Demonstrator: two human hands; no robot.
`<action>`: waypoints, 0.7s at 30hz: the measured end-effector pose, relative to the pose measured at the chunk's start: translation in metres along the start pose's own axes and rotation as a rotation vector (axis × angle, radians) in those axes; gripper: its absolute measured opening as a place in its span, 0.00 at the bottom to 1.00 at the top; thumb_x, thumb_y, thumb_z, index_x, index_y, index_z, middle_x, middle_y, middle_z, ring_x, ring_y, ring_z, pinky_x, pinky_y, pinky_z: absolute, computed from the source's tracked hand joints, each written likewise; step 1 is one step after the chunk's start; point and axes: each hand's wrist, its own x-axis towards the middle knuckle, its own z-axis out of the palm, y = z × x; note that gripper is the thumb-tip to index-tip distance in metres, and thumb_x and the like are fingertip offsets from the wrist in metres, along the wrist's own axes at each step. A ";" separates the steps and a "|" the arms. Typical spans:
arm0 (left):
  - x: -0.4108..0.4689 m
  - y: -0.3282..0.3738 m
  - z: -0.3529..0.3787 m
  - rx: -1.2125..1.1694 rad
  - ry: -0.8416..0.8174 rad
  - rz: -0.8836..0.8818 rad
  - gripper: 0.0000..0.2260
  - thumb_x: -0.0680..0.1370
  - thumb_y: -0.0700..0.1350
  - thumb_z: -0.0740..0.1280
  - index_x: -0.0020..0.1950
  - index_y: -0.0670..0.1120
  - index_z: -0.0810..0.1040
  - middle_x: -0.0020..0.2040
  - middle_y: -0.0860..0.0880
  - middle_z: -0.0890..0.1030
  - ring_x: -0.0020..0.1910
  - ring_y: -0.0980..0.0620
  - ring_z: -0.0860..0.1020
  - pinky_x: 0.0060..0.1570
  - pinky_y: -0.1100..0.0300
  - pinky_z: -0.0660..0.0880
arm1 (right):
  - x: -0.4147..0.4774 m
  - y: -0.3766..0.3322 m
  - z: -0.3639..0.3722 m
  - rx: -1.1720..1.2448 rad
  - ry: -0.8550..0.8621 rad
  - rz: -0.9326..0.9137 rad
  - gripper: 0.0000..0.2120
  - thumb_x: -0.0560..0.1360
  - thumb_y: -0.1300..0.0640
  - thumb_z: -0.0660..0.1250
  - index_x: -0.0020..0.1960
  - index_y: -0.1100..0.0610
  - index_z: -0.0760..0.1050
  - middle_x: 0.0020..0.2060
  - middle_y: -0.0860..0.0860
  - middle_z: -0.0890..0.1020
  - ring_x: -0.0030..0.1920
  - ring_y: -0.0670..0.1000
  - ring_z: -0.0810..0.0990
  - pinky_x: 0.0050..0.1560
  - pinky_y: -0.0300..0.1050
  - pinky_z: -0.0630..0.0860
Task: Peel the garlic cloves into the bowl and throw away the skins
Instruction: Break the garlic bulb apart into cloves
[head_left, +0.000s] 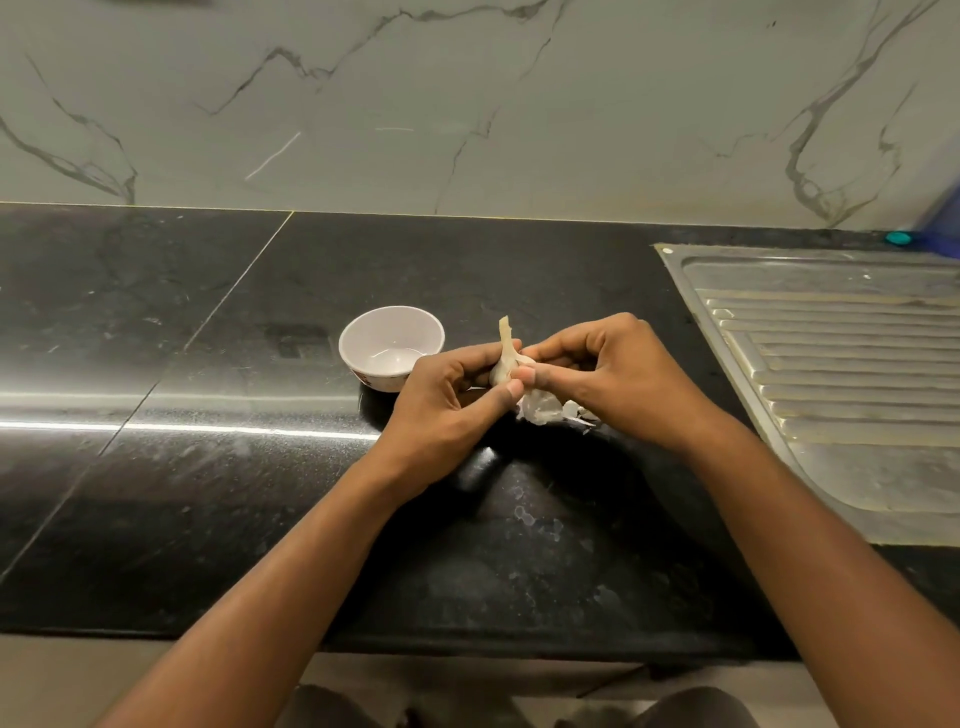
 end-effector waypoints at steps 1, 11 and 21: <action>0.000 0.000 0.000 0.004 0.004 0.000 0.14 0.82 0.36 0.71 0.67 0.41 0.83 0.66 0.48 0.84 0.65 0.51 0.83 0.67 0.47 0.79 | -0.001 -0.001 -0.001 -0.004 -0.008 -0.008 0.10 0.76 0.52 0.79 0.57 0.50 0.89 0.45 0.42 0.90 0.47 0.43 0.89 0.48 0.39 0.85; -0.001 0.002 0.000 -0.045 -0.043 -0.011 0.14 0.81 0.34 0.71 0.67 0.38 0.82 0.59 0.43 0.87 0.60 0.43 0.86 0.65 0.42 0.80 | -0.007 -0.001 0.006 -0.162 0.026 -0.073 0.08 0.81 0.54 0.75 0.59 0.49 0.88 0.48 0.42 0.90 0.47 0.40 0.88 0.51 0.45 0.87; -0.005 0.004 0.001 -0.042 -0.048 0.000 0.14 0.81 0.33 0.71 0.66 0.38 0.83 0.58 0.43 0.87 0.59 0.42 0.86 0.64 0.43 0.81 | -0.009 0.008 0.015 -0.029 0.217 -0.010 0.06 0.77 0.60 0.75 0.49 0.52 0.90 0.36 0.47 0.89 0.37 0.49 0.88 0.44 0.56 0.87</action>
